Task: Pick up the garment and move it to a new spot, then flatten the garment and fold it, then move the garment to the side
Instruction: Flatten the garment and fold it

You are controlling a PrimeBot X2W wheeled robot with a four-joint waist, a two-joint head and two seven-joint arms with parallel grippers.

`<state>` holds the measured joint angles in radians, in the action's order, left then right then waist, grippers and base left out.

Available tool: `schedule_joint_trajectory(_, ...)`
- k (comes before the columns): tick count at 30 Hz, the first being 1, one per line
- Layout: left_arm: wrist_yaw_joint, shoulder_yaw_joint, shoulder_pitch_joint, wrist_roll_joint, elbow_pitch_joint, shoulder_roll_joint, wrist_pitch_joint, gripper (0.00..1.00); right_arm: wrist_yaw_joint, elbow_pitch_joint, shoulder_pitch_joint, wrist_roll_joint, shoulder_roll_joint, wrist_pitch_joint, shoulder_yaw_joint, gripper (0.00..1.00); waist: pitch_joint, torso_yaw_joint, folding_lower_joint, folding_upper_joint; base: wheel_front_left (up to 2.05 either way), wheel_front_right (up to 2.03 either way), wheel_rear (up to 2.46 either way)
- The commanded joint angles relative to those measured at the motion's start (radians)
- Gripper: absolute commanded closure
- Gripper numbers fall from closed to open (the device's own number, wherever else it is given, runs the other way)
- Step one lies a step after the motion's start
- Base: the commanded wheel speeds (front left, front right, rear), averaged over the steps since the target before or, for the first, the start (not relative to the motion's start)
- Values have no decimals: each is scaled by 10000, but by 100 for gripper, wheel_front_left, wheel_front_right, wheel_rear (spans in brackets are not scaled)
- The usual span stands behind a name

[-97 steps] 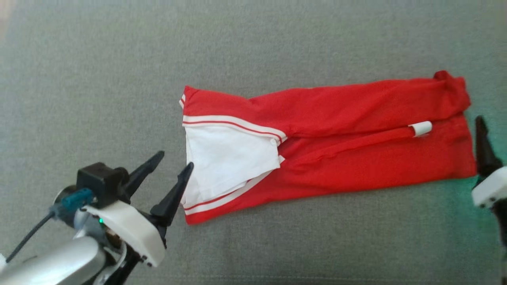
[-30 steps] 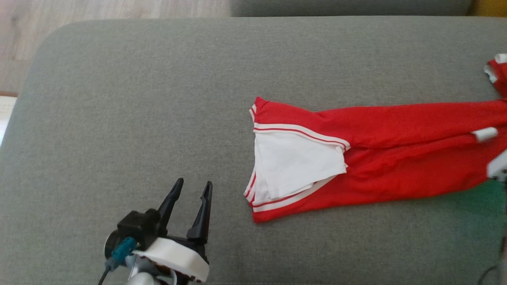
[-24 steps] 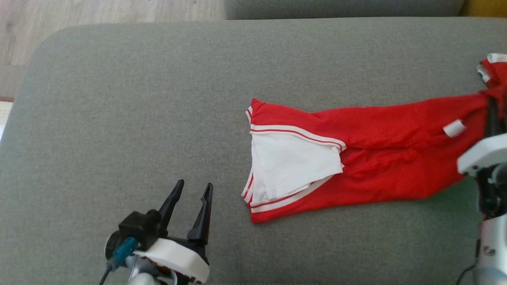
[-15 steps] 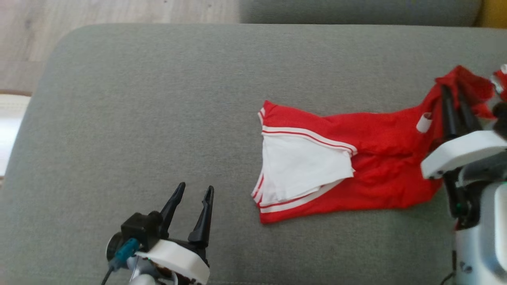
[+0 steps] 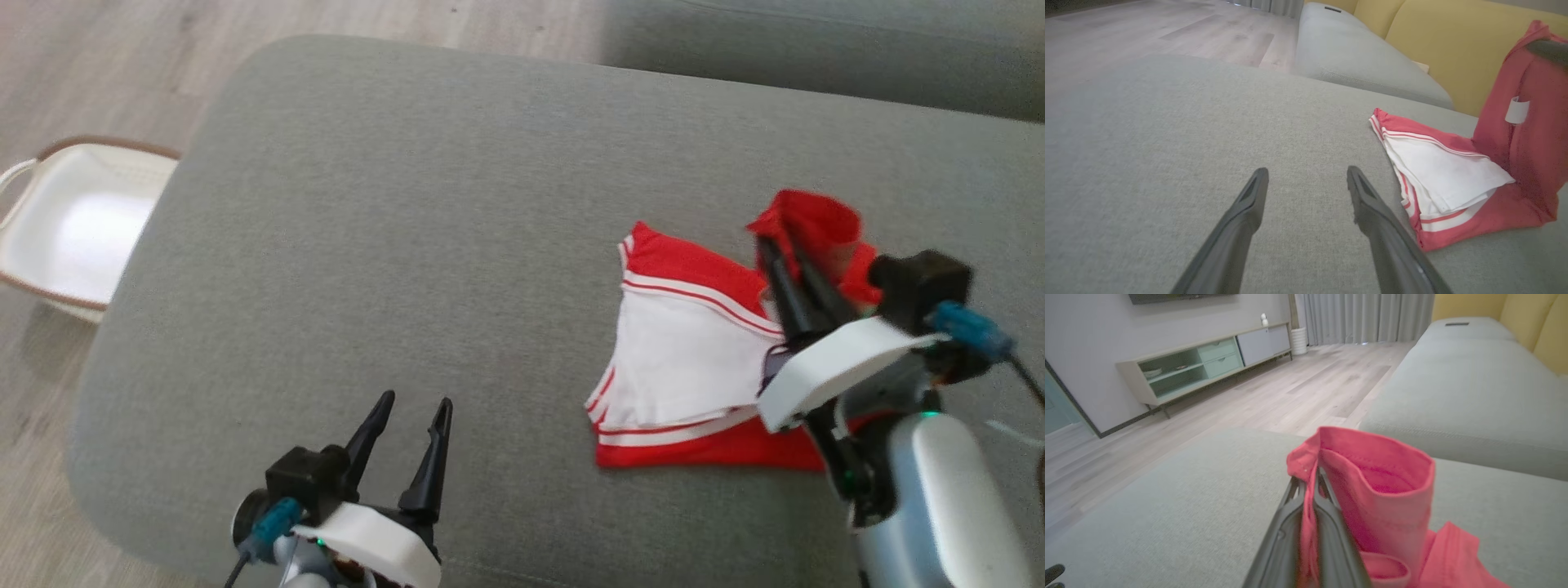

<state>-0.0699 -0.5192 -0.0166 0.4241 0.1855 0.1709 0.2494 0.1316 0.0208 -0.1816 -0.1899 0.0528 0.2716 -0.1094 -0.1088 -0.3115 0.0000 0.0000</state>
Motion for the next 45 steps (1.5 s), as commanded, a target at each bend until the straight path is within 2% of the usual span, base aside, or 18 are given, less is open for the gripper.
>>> schedule_joint_trajectory(1, 23, 242, -266, 24, -228, -27, 118, 0, -9, 138, -377, -66, -24, -128, -447, 100, 71, -344, 0, 0, 0, 0, 0)
schedule_joint_trajectory(9, 71, 134, -307, 49, -105, -59, 102, 0, -9, -1285, -673, -175, -25, -249, -1214, 100, 70, -967, 0, 0, 0, 0, 0)
schedule_joint_trajectory(10, 67, 123, -312, 51, -87, -66, 100, 0, -9, -1492, -704, -194, -25, -274, -1292, 97, 66, -1014, 0, 0, 0, 0, 0)
schedule_joint_trajectory(11, 63, 112, -320, 54, -72, -76, 99, 0, -9, -1669, -734, -244, -25, -313, -1352, 71, 60, -1057, 0, 0, 0, 0, 0)
schedule_joint_trajectory(12, 54, 108, -322, 58, -60, -85, 100, 0, -9, -1818, -766, -346, -25, -387, -1404, 28, 61, -1074, 0, 0, 0, 0, 0)
schedule_joint_trajectory(13, 44, 106, -318, 62, -55, -92, 100, 0, -9, -1924, -794, -465, -25, -495, -1423, 0, 60, -1081, 0, 0, 0, 0, 0)
schedule_joint_trajectory(17, -4, 133, -284, 86, -60, -99, 104, 0, -9, -1956, -914, -1102, -25, -929, -1756, 0, 34, -854, 0, 0, 0, 0, 0)
schedule_joint_trajectory(21, -5, 140, -318, 71, -92, -65, 107, 0, -9, -1588, -895, -1433, -25, -1246, -1475, 0, -21, -301, 0, 0, 0, 0, 0)
schedule_joint_trajectory(26, -6, 160, -461, 27, -145, -26, 110, 0, -9, -1176, -566, -1739, -25, -946, -1090, 0, -126, 525, 0, 0, 0, 0, 0)
schedule_joint_trajectory(30, 26, 110, -633, 0, -135, -77, 111, 0, -9, -1026, -178, -2416, -26, -367, -1191, 0, -175, 824, 0, 0, 0, 0, 0)
schedule_joint_trajectory(34, 41, 38, -681, -10, -91, -140, 113, 0, -9, -1198, 48, -3444, -26, 125, -1424, 0, -178, 819, 0, 0, 0, 0, 0)
schedule_joint_trajectory(39, 86, -37, -686, 12, 6, -173, 113, 0, -9, -2150, -297, -4773, -26, 239, -1455, 0, -270, 516, 0, 0, 0, 0, 0)
schedule_joint_trajectory(45, 124, -62, -720, 48, 97, -213, 116, 0, -9, -3790, -1357, -5332, -26, -16, -1634, 0, -361, 148, 0, 0, 0, 0, 0)
